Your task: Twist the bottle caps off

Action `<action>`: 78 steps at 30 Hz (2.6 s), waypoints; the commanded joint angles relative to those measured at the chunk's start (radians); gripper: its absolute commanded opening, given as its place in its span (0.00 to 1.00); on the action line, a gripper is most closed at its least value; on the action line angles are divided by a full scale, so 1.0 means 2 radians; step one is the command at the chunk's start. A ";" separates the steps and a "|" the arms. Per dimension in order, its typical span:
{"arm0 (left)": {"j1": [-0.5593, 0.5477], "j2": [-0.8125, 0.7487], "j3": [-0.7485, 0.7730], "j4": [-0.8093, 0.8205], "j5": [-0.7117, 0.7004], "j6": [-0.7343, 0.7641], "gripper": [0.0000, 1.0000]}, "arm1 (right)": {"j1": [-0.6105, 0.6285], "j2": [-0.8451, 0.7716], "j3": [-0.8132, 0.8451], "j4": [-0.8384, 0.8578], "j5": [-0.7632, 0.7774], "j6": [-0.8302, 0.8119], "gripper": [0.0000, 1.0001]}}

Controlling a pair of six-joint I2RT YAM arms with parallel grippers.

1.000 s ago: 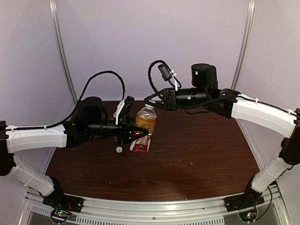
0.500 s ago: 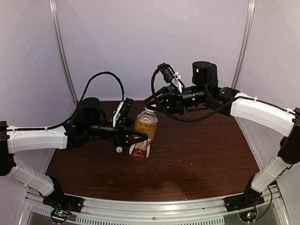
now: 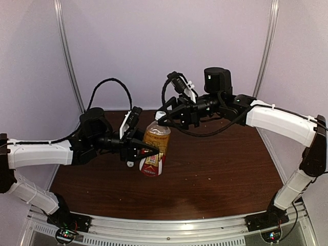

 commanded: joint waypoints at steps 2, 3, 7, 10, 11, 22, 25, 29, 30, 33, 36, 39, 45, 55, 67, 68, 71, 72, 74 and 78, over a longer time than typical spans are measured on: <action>0.001 -0.010 0.023 -0.022 -0.048 0.033 0.33 | 0.002 -0.024 0.000 -0.004 0.070 0.044 0.56; 0.001 -0.010 0.024 -0.028 -0.055 0.036 0.33 | 0.002 -0.029 -0.002 -0.005 0.076 0.048 0.60; 0.001 -0.007 0.029 -0.046 -0.076 0.045 0.33 | 0.003 -0.049 -0.012 -0.003 0.110 0.069 0.72; 0.001 -0.004 0.035 -0.059 -0.091 0.050 0.33 | 0.004 -0.061 -0.012 -0.013 0.150 0.083 0.76; 0.001 -0.003 0.036 -0.062 -0.095 0.051 0.33 | 0.005 -0.063 -0.010 -0.018 0.167 0.091 0.76; 0.001 0.001 0.047 -0.091 -0.144 0.058 0.33 | 0.015 -0.049 0.000 -0.046 0.287 0.156 0.77; 0.001 0.002 0.049 -0.095 -0.151 0.060 0.33 | 0.018 -0.045 0.000 -0.048 0.284 0.158 0.73; 0.001 0.002 0.049 -0.096 -0.156 0.061 0.33 | 0.020 -0.038 0.000 -0.051 0.281 0.157 0.64; 0.001 0.002 0.050 -0.097 -0.156 0.061 0.33 | 0.020 -0.036 0.000 -0.052 0.280 0.157 0.62; 0.001 0.001 0.048 -0.098 -0.157 0.062 0.33 | 0.020 -0.033 -0.001 -0.050 0.273 0.158 0.54; 0.001 0.000 0.046 -0.100 -0.159 0.062 0.33 | 0.020 -0.030 -0.002 -0.046 0.265 0.159 0.46; 0.001 -0.002 0.044 -0.100 -0.161 0.063 0.33 | 0.021 -0.029 -0.005 -0.042 0.258 0.161 0.39; 0.001 -0.003 0.043 -0.100 -0.164 0.064 0.33 | 0.020 -0.031 -0.012 -0.032 0.247 0.157 0.29; 0.001 -0.007 0.037 -0.075 -0.110 0.057 0.35 | 0.009 -0.022 -0.019 -0.022 0.152 0.048 0.25; 0.001 -0.008 0.014 0.039 0.033 -0.008 0.34 | -0.008 0.020 0.011 -0.053 -0.071 -0.076 0.28; 0.001 -0.008 0.014 0.038 0.032 -0.007 0.34 | -0.009 0.020 0.009 -0.052 -0.075 -0.076 0.29; 0.001 -0.007 0.014 0.040 0.032 -0.006 0.34 | -0.009 0.018 0.005 -0.051 -0.075 -0.074 0.36; 0.001 -0.005 0.014 0.040 0.031 -0.006 0.34 | -0.010 0.016 0.004 -0.049 -0.072 -0.072 0.37; 0.001 -0.003 0.014 0.040 0.030 -0.007 0.34 | -0.010 0.012 0.000 -0.040 -0.058 -0.060 0.40; 0.001 -0.004 0.015 0.031 0.013 0.000 0.34 | -0.010 0.001 -0.007 -0.030 -0.004 -0.029 0.47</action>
